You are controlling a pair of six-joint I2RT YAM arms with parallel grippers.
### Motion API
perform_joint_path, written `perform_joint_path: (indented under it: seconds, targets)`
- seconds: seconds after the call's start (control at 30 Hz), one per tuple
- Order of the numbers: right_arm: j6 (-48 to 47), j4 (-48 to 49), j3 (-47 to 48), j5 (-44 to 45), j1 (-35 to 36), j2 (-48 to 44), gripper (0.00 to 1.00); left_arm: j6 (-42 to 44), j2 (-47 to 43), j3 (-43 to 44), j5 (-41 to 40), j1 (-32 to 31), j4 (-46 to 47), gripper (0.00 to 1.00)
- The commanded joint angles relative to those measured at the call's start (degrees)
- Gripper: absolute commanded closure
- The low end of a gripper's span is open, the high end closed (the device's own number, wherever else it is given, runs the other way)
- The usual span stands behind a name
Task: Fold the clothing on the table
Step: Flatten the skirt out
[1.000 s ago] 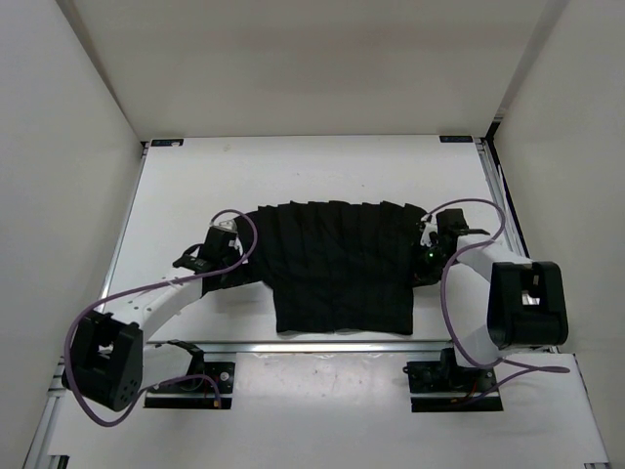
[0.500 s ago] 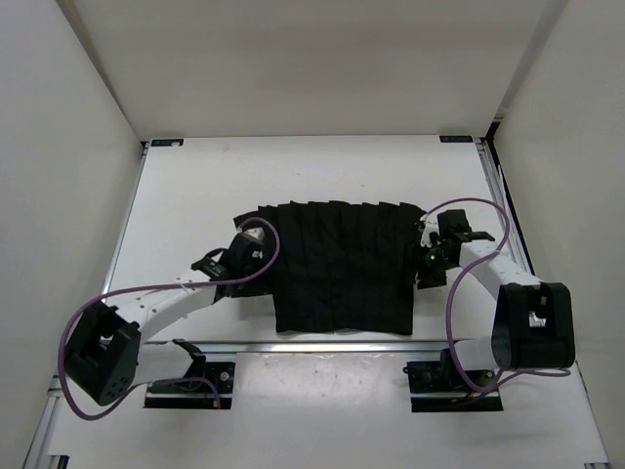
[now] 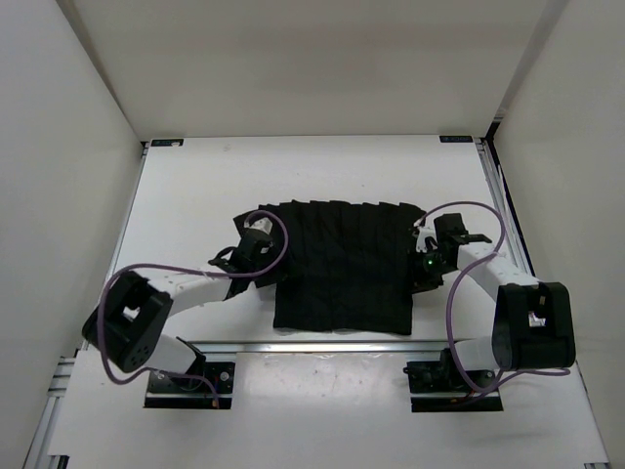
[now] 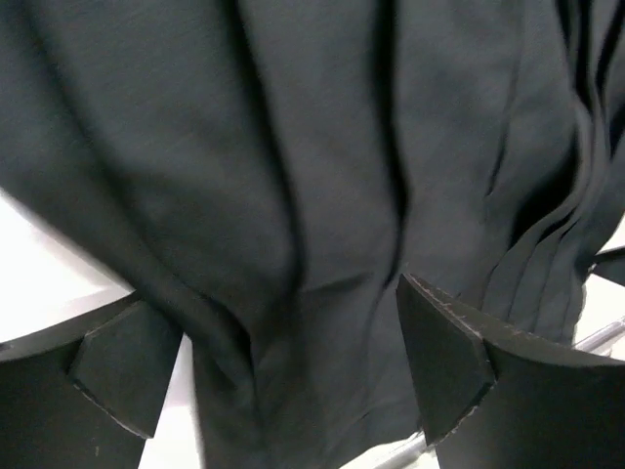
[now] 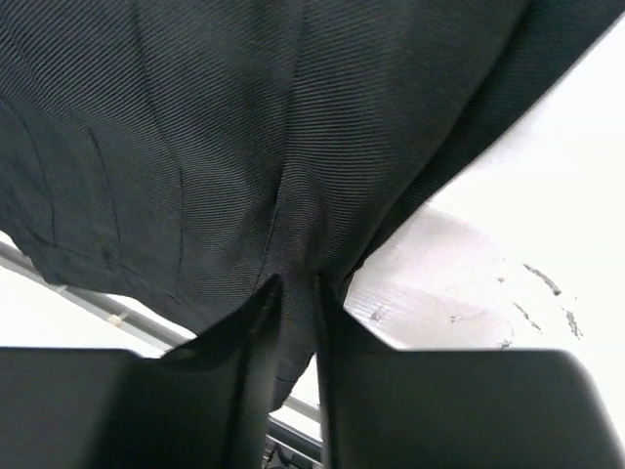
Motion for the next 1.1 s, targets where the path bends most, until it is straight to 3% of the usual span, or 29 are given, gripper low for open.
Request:
perform_joint_path:
  seconds: [0.0,0.03,0.07,0.1,0.13,0.47,0.5,0.53,0.57,0.6,0.63,0.7,0.77,0.83,0.93,1.07]
  targets:
    - [-0.4,-0.4,-0.2,-1.6,0.4,-1.7,0.79,-0.4,6.3,1.0,1.8,-1.1,-0.8,0.14]
    - [-0.1,-0.4,-0.3,-1.2,0.4,-1.7,0.88,-0.3,6.9,1.6,2.1,-1.1,-1.0,0.22]
    - [0.4,-0.3,-0.1,-0.9,-0.8,-1.5,0.98,-0.1,6.8,1.3,2.6,-1.0,-0.7,0.52]
    - [0.6,-0.2,-0.2,-0.6,-1.7,-1.3,1.0,0.1,6.2,1.0,2.4,-0.5,-1.3,0.87]
    - [1.0,-0.3,-0.5,0.0,-2.0,-1.4,0.99,-0.5,5.7,0.4,2.4,0.3,-1.6,1.0]
    - [5.8,1.1,1.0,8.5,-8.7,-1.0,1.0,4.6,-7.1,-2.0,1.0,8.1,-10.6,1.0]
    - [5.8,0.7,1.3,8.0,-8.5,-0.9,1.0,4.7,-7.4,-2.1,2.0,9.2,-9.7,0.97]
    - [5.5,1.3,1.5,6.9,-8.5,-0.7,1.0,4.8,-7.6,-2.7,3.7,9.8,-8.7,0.8]
    - [5.0,0.8,2.0,4.9,-8.4,-0.7,1.0,5.0,-7.8,-2.1,4.8,9.8,-8.5,0.7]
    - [4.7,0.1,2.2,2.2,-8.3,-0.8,0.94,4.7,-7.6,-1.7,4.3,9.4,-8.8,0.41]
    - [3.7,0.3,3.0,0.7,-7.8,-0.3,0.77,4.7,-7.8,-1.1,4.2,8.3,-9.0,0.02]
    - [2.3,-1.6,3.9,-4.9,-7.2,-1.0,0.35,4.8,-8.3,0.6,3.7,7.3,-10.1,0.01]
    - [1.8,-3.1,4.0,-6.9,-6.4,-1.9,0.18,5.3,-9.9,1.3,3.5,6.0,-12.0,0.01]
    - [-1.8,-5.2,2.7,-8.6,-3.5,-2.8,0.16,6.6,-12.1,1.6,3.1,6.4,-16.1,0.02]
    - [-3.5,-6.4,1.8,-8.0,-0.7,-3.7,0.25,8.7,-16.6,1.2,4.6,9.0,-20.8,0.01]
    - [-5.4,-8.0,4.0,-10.6,2.8,-1.9,0.29,11.8,-22.0,-1.6,7.4,12.4,-27.8,0.01]
